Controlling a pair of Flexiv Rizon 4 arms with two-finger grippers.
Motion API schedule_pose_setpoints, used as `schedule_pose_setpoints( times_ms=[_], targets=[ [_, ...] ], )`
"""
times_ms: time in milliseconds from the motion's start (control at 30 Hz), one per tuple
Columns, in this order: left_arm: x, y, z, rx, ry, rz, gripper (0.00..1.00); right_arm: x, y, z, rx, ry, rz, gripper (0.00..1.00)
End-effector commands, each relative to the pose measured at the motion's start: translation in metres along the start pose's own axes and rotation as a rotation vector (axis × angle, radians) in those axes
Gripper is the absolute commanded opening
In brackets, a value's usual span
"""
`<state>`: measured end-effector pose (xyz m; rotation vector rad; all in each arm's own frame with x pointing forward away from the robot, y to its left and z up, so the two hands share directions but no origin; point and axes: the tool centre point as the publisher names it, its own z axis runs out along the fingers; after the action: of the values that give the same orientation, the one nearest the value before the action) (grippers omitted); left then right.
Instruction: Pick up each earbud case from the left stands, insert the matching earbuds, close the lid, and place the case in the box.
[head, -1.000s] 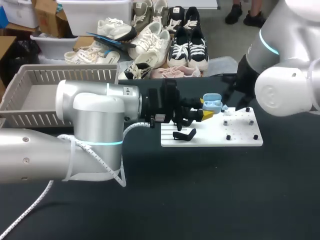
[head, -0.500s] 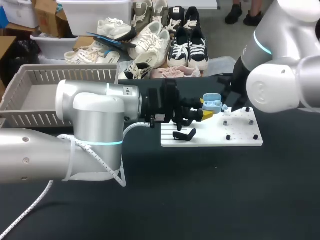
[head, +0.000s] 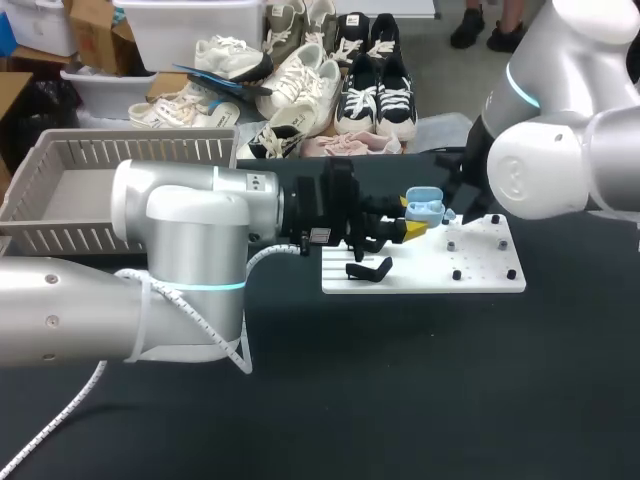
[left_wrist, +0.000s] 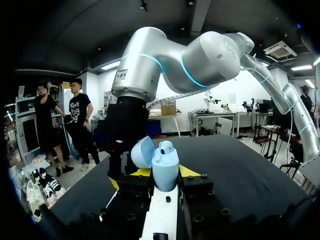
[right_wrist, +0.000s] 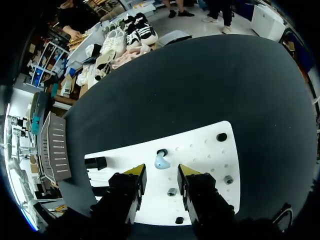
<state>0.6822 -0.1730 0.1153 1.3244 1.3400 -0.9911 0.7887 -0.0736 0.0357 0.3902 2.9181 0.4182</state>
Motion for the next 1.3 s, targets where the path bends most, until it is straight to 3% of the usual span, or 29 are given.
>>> schedule_pose_setpoints(
  times_ms=[33, 1067, 1300],
  targets=[
    [0.001, 0.000, 0.000, -0.002, -0.001, 0.001, 0.00, -0.002, 0.001, 0.003, 0.001, 0.008, 0.000, 0.36],
    [0.001, 0.000, 0.000, -0.002, -0.001, 0.001, 0.00, -0.005, -0.001, 0.012, 0.012, 0.027, 0.018, 0.24],
    [0.001, 0.000, 0.000, -0.002, -0.001, 0.001, 0.00, -0.006, -0.001, 0.013, 0.010, 0.028, 0.020, 0.01]
  ],
)
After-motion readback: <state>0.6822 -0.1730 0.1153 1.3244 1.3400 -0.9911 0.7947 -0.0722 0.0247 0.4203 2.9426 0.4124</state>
